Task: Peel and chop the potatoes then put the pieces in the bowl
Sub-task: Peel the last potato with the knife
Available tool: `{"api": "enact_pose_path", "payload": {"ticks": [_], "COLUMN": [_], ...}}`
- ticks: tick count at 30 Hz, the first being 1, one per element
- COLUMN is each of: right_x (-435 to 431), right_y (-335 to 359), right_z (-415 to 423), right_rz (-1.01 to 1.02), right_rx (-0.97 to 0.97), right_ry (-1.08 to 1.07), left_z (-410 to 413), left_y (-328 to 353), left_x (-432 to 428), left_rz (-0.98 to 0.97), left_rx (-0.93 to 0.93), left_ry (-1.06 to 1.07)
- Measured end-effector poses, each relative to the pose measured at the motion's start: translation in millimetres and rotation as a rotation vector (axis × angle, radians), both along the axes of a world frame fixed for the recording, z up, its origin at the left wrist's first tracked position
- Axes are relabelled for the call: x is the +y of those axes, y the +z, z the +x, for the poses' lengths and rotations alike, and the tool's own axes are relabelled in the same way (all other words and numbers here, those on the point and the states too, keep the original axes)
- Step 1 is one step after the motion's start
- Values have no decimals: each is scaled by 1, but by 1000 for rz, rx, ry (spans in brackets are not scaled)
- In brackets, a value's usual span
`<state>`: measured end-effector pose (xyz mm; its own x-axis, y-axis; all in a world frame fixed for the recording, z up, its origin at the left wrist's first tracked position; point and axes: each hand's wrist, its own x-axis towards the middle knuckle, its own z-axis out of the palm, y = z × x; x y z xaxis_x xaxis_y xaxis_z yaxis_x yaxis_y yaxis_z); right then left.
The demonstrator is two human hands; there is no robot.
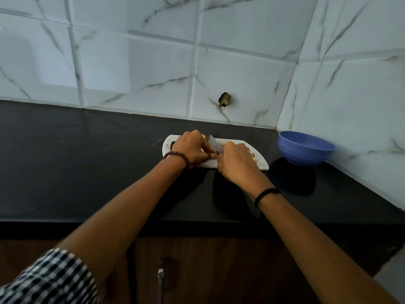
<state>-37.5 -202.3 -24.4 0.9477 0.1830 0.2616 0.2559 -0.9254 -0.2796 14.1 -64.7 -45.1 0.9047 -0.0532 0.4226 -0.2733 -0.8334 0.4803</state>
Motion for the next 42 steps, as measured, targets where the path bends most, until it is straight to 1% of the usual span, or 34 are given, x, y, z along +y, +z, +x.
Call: {"api": "enact_pose_path", "payload": {"ticks": [4,9,14,20,23,25,28,30,32,35,39,42], "right_x": [-1,-6,-4,-20,-37,-48,-57,-56,-50,-37,-18,-7], "right_y": [1,1,3,7,17,22,21,19,18,15,7,3], "right_z": [-14,-30,-39,-43,-48,-51,-43,-32,-19,2,24,36], "right_rz": [9,-42,-124,-160,-123,-55,48,93,161,287,390,392], "right_rx": [13,19,27,40,78,125,86,61,49,14,0,9], "right_ry": [-9,5,11,-3,8,22,-18,-51,-37,-12,-19,-33], "left_z": [0,1,0,2,5,7,9,10,11,11,10,11], "left_y": [-1,-3,-2,0,1,1,1,1,0,1,5,5], "left_x": [-1,0,1,5,7,9,12,14,15,17,24,27], "left_rz": [15,-16,1,25,57,67,59,26,-26,-100,-348,-435], "left_rx": [-7,-4,2,49,95,107,126,144,139,79,-23,-28], "left_ry": [7,-3,2,-48,-63,-82,-109,-116,-120,-126,-48,7]}}
